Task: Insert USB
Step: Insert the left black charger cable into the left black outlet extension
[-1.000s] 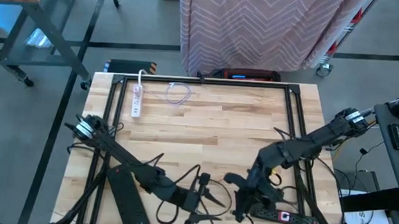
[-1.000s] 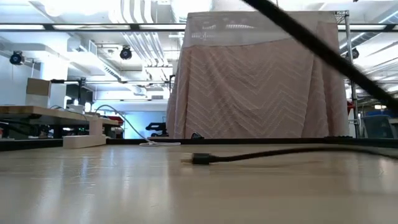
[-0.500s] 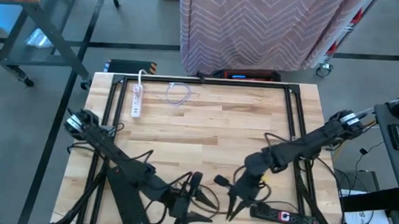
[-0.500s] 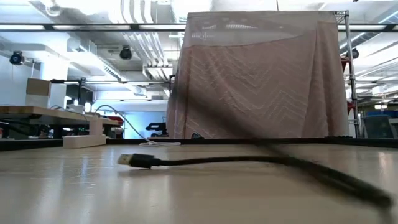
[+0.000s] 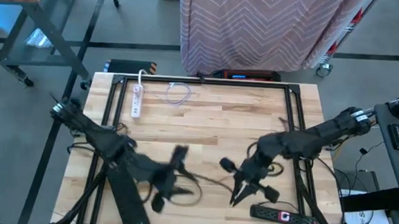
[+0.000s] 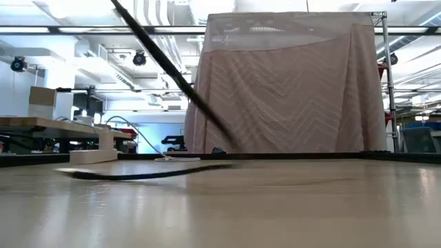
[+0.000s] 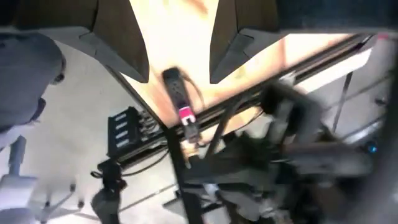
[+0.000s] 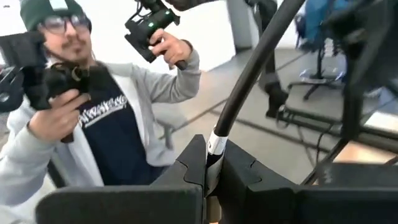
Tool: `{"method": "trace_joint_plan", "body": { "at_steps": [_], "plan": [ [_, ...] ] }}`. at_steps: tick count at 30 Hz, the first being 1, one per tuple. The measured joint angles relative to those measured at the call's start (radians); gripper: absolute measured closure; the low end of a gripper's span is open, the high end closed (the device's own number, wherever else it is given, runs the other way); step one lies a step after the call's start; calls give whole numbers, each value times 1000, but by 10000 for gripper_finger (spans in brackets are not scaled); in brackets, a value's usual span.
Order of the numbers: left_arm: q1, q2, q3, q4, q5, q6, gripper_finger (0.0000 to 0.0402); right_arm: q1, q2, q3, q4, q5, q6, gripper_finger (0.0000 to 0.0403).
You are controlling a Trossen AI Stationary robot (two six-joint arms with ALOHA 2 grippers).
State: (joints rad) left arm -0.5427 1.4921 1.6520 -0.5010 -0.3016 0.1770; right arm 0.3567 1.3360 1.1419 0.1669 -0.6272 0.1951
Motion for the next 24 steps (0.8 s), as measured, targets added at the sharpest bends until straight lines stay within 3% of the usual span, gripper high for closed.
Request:
{"method": "trace_joint_plan", "body": {
  "at_steps": [3, 6, 11, 16, 21, 24],
  "plan": [
    [36, -48, 161, -175, -3, -39, 251, -43, -63, 1, -8, 15, -16, 398],
    [75, -72, 285, -316, 3, -72, 255, -79, -150, 3, -22, 95, -63, 398],
    [98, -85, 348, -453, 14, -142, 258, -117, -314, 2, -138, 232, -147, 398],
    [98, -94, 280, -459, 80, -198, 257, -120, -446, -24, -264, 319, -153, 398],
    [96, -97, 131, -424, 127, -288, 258, -120, -528, -120, -320, 425, -139, 398],
    [64, -101, -10, -235, 282, -363, 264, -126, -569, -203, -320, 522, -114, 398]
  ]
}}
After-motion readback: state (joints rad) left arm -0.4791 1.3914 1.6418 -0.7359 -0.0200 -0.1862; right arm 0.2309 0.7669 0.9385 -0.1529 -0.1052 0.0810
